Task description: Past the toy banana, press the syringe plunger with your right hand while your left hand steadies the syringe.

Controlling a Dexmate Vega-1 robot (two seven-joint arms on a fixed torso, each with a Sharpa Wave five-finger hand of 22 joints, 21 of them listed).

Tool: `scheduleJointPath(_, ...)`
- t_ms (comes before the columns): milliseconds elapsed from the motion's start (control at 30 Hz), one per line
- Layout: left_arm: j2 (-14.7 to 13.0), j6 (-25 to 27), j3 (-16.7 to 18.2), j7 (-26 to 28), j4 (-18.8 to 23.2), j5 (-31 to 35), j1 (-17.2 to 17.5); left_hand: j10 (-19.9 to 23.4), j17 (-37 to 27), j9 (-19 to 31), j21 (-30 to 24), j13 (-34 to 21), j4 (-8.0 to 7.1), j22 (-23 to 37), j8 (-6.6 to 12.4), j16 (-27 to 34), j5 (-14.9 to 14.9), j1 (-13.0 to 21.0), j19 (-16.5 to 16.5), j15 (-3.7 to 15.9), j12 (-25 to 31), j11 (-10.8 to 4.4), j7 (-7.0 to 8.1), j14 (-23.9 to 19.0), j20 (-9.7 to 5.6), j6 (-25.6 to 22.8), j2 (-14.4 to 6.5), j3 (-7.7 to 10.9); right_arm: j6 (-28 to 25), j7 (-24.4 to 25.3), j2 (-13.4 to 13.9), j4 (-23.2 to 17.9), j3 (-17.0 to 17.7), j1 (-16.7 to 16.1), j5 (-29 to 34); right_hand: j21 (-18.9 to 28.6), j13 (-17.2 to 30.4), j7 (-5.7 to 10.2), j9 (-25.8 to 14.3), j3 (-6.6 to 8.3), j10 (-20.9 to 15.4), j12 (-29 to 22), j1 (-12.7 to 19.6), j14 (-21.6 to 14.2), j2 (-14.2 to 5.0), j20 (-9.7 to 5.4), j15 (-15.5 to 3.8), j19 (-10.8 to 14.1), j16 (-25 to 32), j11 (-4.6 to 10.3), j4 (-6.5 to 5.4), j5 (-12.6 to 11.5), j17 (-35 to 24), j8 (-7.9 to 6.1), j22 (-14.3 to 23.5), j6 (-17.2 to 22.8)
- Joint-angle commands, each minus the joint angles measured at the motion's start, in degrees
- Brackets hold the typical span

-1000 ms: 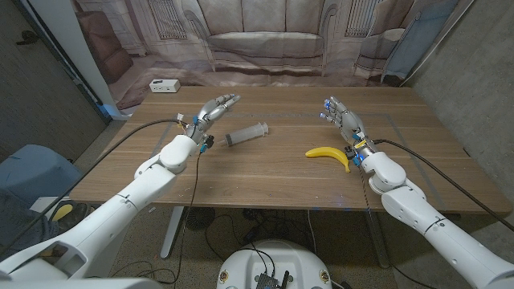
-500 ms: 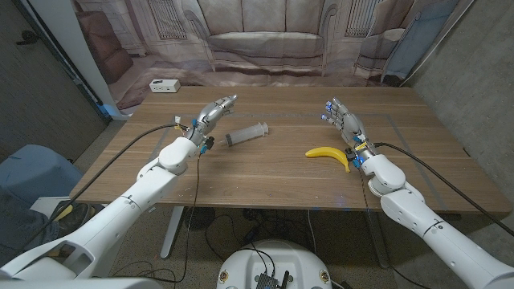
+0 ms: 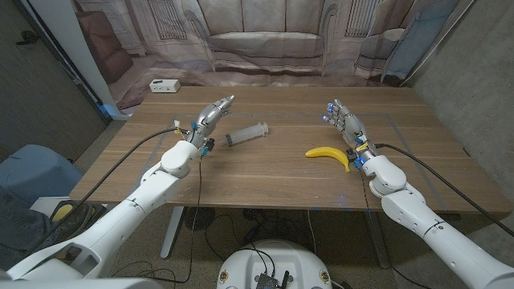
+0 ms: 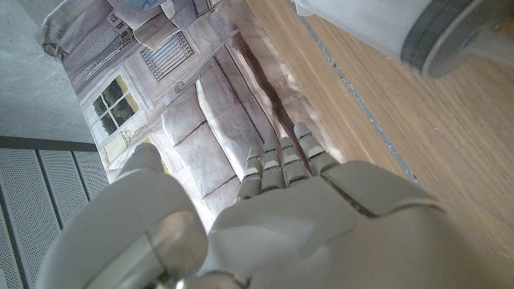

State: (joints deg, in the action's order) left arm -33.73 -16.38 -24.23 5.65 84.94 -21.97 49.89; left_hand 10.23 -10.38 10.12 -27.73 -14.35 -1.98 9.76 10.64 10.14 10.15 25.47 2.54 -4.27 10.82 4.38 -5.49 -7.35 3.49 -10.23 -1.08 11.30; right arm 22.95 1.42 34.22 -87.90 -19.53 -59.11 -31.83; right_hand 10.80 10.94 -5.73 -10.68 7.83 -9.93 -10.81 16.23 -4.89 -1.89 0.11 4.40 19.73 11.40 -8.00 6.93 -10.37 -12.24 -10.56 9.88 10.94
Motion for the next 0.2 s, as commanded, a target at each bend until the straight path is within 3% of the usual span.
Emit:
scheduleJointPath(33,0.85,-0.80,-0.29,0.95,-1.06,0.31,-0.06,0.44,-0.10,0.21,0.49,-0.06,0.12,0.05,0.37,0.43,0.38,-0.42,-0.20,0.33,0.35,-0.37,0.14,-0.34,-0.08,-0.41,-0.22,0.13,0.26,-0.36,-0.13,0.66,-0.09,0.58,-0.02,-0.01,0.01,-0.04,0.04,-0.20,-0.15,-0.33,-0.65,0.09,-0.12,0.07,0.00,-0.51,0.22,0.01,0.14,-0.08,-0.20,-0.41,0.05,0.22)
scheduleJointPath(200,0.87,-0.54,-0.40,0.95,-0.97,0.33,-0.22,0.42,-0.08,0.20,0.61,0.03,0.18,0.06,0.35,0.45,0.39,-0.40,-0.16,0.36,0.38,-0.46,0.04,-0.28,-0.11,-0.44,-0.24,0.14,0.16,-0.42,0.00,0.57,0.02,0.64,-0.16,0.02,0.00,-0.04,0.04,-0.19,-0.19,-0.35,-0.63,0.09,-0.16,0.05,-0.03,-0.52,0.23,0.00,0.15,-0.10,-0.19,-0.44,0.05,0.27)
